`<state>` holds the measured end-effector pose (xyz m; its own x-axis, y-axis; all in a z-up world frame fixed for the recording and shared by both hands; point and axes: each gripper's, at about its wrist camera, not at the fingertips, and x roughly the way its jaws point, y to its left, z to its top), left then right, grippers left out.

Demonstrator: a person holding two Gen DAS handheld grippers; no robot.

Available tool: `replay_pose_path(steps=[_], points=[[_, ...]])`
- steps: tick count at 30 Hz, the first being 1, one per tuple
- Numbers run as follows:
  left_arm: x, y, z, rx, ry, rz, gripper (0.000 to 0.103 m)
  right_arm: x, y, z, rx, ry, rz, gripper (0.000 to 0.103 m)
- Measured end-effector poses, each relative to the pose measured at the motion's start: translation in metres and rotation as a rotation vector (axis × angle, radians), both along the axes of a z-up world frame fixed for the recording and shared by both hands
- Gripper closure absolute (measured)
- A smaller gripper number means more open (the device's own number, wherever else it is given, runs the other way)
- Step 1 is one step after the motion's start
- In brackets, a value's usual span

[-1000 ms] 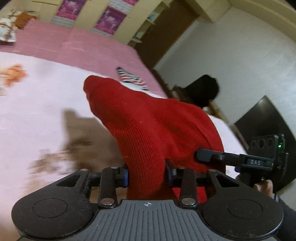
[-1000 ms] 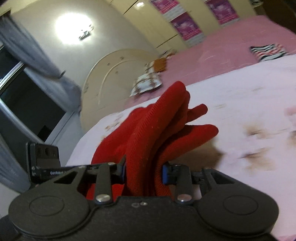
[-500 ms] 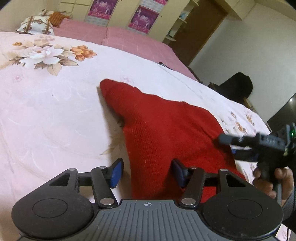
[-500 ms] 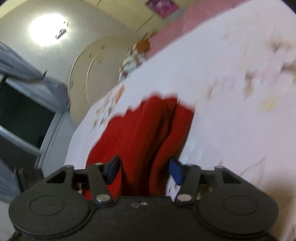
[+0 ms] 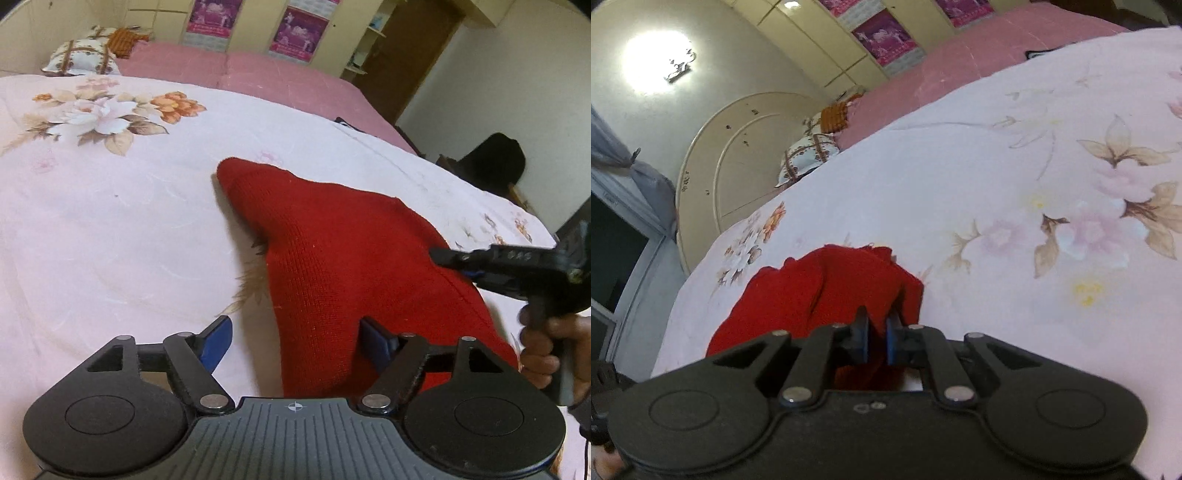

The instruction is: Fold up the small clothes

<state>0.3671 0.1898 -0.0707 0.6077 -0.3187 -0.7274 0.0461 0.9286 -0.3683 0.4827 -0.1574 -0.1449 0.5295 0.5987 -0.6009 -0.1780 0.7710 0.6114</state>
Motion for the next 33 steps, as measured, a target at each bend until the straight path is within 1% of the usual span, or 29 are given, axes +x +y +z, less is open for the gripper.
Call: replay_pose_path(steps=[2,3,5,6,7,8,9,10,11,12,14,16,17,18,19,20,21,23,24,26,27,29,31,33], points=[[-0.014,0.003,0.01,-0.003,-0.03,0.011,0.028,-0.009,-0.002,0.017,-0.007,-0.021,-0.033,0.079],[-0.022,0.005,0.015,-0.006,-0.052,0.014,0.028,-0.019,-0.001,0.03,-0.014,-0.045,-0.013,0.077],[-0.033,0.007,0.019,-0.009,-0.064,0.029,0.028,-0.041,0.001,0.048,-0.025,-0.09,0.062,0.078],[-0.035,0.006,0.019,-0.01,-0.067,0.03,0.028,-0.055,0.009,0.055,-0.059,-0.127,0.107,0.078],[-0.036,0.004,0.017,-0.003,-0.062,0.029,0.028,-0.066,0.014,0.058,-0.077,-0.137,0.144,0.078],[-0.036,0.0,0.012,0.037,-0.041,0.033,0.027,-0.074,0.021,0.058,-0.087,-0.132,0.186,0.083],[-0.038,-0.003,0.01,0.07,-0.039,0.037,0.027,-0.081,0.037,0.055,-0.149,-0.148,0.218,0.089],[-0.041,-0.005,0.009,0.07,-0.048,0.043,0.026,-0.086,0.046,0.047,-0.271,-0.151,0.218,0.086],[-0.045,-0.006,0.01,0.081,-0.047,0.057,0.023,-0.087,0.052,0.037,-0.359,-0.134,0.209,0.079],[-0.047,-0.009,0.012,0.113,-0.051,0.072,0.018,-0.088,0.048,0.031,-0.337,-0.133,0.183,0.077],[-0.061,-0.016,0.026,0.161,-0.08,0.077,0.018,-0.085,0.038,0.037,-0.285,-0.085,0.135,0.077],[-0.082,-0.022,0.042,0.175,-0.116,0.077,0.017,-0.1,0.032,0.058,-0.261,-0.153,0.101,0.073],[-0.096,-0.026,0.052,0.189,-0.144,0.092,0.011,-0.109,0.03,0.069,-0.263,-0.177,0.094,0.064],[-0.113,-0.032,0.063,0.215,-0.177,0.109,0.0,-0.124,0.024,0.078,-0.278,-0.201,0.084,0.051],[-0.128,-0.037,0.072,0.239,-0.213,0.131,0.0,-0.138,0.022,0.088,-0.292,-0.236,0.075,0.04],[-0.143,-0.043,0.081,0.259,-0.239,0.153,0.0,-0.157,0.02,0.099,-0.306,-0.276,0.062,0.018],[-0.158,-0.048,0.087,0.266,-0.246,0.157,0.0,-0.171,0.018,0.108,-0.32,-0.298,0.048,0.014],[-0.178,-0.054,0.097,0.282,-0.226,0.145,0.0,-0.197,0.018,0.118,-0.349,-0.31,0.03,0.013],[-0.189,-0.057,0.102,0.291,-0.223,0.158,0.0,-0.212,0.021,0.123,-0.368,-0.302,0.023,0.013],[-0.211,-0.061,0.112,0.283,-0.238,0.168,0.0,-0.237,0.026,0.131,-0.374,-0.298,0.034,0.011],[-0.22,-0.063,0.117,0.281,-0.244,0.166,0.0,-0.245,0.03,0.133,-0.396,-0.302,0.026,0.008],[-0.242,-0.067,0.13,0.272,-0.27,0.172,0.0,-0.269,0.04,0.143,-0.456,-0.317,-0.009,0.008],[-0.262,-0.07,0.14,0.235,-0.293,0.147,0.0,-0.289,0.045,0.152,-0.484,-0.336,-0.053,0.008],[-0.276,-0.075,0.146,0.245,-0.29,0.147,0.0,-0.309,0.05,0.157,-0.5,-0.378,-0.06,0.008]])
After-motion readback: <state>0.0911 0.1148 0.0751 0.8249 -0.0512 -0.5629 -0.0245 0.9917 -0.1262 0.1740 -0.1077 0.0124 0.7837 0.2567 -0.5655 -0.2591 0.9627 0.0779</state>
